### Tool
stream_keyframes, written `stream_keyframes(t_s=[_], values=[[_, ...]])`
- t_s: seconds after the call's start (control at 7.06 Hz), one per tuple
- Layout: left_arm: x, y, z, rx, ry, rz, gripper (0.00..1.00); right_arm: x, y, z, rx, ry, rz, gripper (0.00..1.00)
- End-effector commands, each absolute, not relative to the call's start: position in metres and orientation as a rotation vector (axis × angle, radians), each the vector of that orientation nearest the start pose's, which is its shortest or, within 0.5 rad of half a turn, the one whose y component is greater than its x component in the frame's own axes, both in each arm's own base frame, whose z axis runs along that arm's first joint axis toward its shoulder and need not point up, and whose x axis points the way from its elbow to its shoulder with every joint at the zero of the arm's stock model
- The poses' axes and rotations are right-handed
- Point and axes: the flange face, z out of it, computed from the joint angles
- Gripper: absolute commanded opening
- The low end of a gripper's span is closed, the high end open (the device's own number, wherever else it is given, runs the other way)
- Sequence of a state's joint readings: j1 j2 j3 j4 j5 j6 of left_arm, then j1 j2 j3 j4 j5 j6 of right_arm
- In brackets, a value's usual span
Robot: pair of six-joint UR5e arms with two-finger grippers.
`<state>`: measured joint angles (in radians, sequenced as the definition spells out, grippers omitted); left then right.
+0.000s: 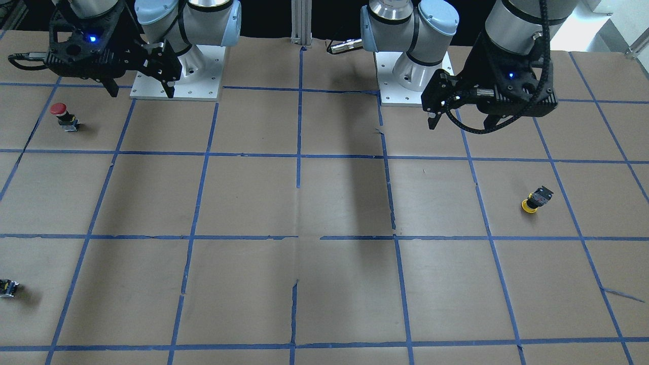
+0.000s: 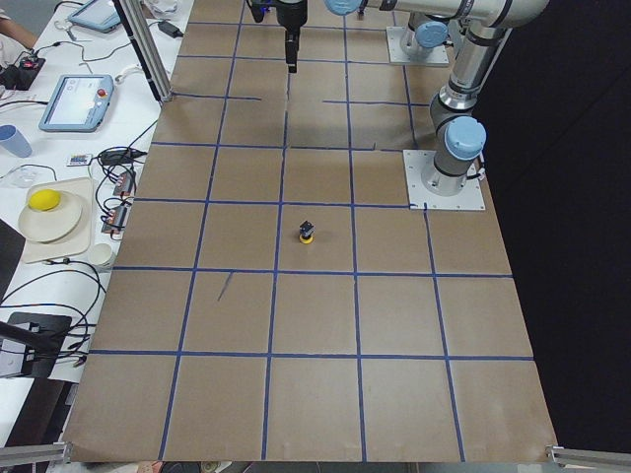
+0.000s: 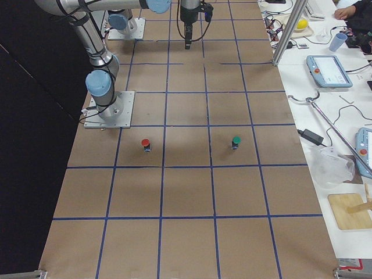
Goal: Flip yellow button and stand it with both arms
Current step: 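Move the left gripper down toward the yellow button lying on its side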
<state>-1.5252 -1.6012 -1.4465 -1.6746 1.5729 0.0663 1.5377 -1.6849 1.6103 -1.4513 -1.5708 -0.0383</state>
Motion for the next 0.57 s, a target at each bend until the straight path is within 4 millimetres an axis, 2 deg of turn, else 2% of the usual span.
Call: stream_keyframes(t_s=[0.0,0.14,0.28,0.42], values=[[-0.108,-0.503,0.521,0.024,3.138,0.039,1.0,0.119,-0.442,0.51,-0.01,3.139,0.065,1.0],[-0.102,-0.502,0.515,0.029,3.133,0.068,1.0,0.119,-0.442,0.51,-0.01,3.139,0.072,1.0],[-0.074,-0.506,0.505,0.037,3.129,0.094,0.99,0.119,-0.442,0.51,-0.01,3.138,0.065,1.0],[-0.015,-0.511,0.482,-0.017,3.136,0.163,0.99,0.119,-0.442,0.51,-0.007,3.138,0.07,1.0]])
